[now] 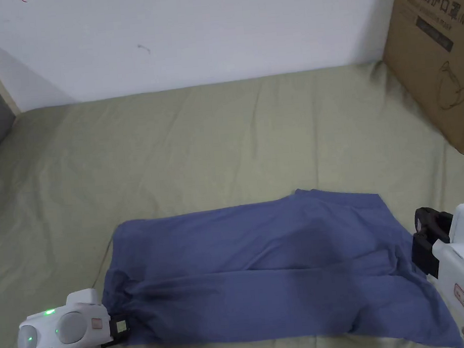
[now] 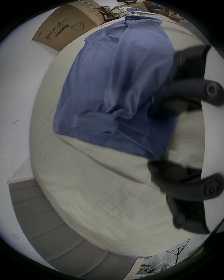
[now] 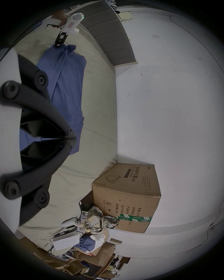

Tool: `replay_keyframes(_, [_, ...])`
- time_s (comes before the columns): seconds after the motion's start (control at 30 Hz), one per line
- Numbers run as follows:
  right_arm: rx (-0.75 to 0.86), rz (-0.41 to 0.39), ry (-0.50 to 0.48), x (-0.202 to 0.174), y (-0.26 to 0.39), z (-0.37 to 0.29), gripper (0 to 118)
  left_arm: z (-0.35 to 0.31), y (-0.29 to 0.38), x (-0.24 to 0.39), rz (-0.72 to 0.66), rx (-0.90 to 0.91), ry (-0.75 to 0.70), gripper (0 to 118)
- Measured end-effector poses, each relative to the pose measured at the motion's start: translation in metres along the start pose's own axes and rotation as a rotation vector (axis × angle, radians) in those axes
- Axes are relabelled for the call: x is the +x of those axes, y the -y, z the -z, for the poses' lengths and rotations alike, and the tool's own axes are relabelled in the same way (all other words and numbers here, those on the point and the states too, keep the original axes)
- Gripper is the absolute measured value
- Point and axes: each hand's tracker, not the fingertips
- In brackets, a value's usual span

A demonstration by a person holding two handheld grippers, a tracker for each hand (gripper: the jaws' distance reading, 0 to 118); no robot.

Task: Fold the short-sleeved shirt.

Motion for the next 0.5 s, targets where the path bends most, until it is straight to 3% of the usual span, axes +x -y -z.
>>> replay_keyframes(0.1, [-0.062, 0.031, 0.004, 0.008, 0.010, 0.009, 0, -0.009, 0.000, 0.009, 0.039, 0.058, -0.011, 23])
replay_keyframes(0.13, [-0.097, 0.054, 0.006, 0.012, 0.015, 0.015, 0, -0.012, 0.000, 0.013, 0.054, 0.069, -0.001, 4])
replay_keyframes(0.2, [-0.179, 0.088, 0.024, 0.020, 0.030, 0.028, 3, -0.013, -0.001, 0.014, 0.088, 0.078, -0.018, 3])
replay_keyframes(0.23, [-0.222, 0.095, 0.044, 0.025, 0.040, 0.036, 10, -0.017, -0.001, 0.015, 0.100, 0.105, -0.012, 3])
replay_keyframes(0.27, [-0.302, 0.084, 0.058, 0.029, 0.052, 0.046, 28, -0.024, -0.001, 0.014, 0.092, 0.114, -0.012, 3])
replay_keyframes(0.3, [-0.360, 0.084, 0.070, 0.032, 0.063, 0.054, 60, -0.027, -0.004, 0.014, 0.088, 0.135, -0.004, 3])
replay_keyframes(0.37, [-0.433, 0.102, 0.076, 0.038, 0.092, 0.068, 94, -0.038, -0.008, 0.012, 0.073, 0.159, 0.018, 3])
replay_keyframes(0.5, [-0.565, 0.158, 0.113, 0.047, 0.134, 0.089, 96, -0.042, -0.015, 0.006, 0.080, 0.184, 0.031, 2])
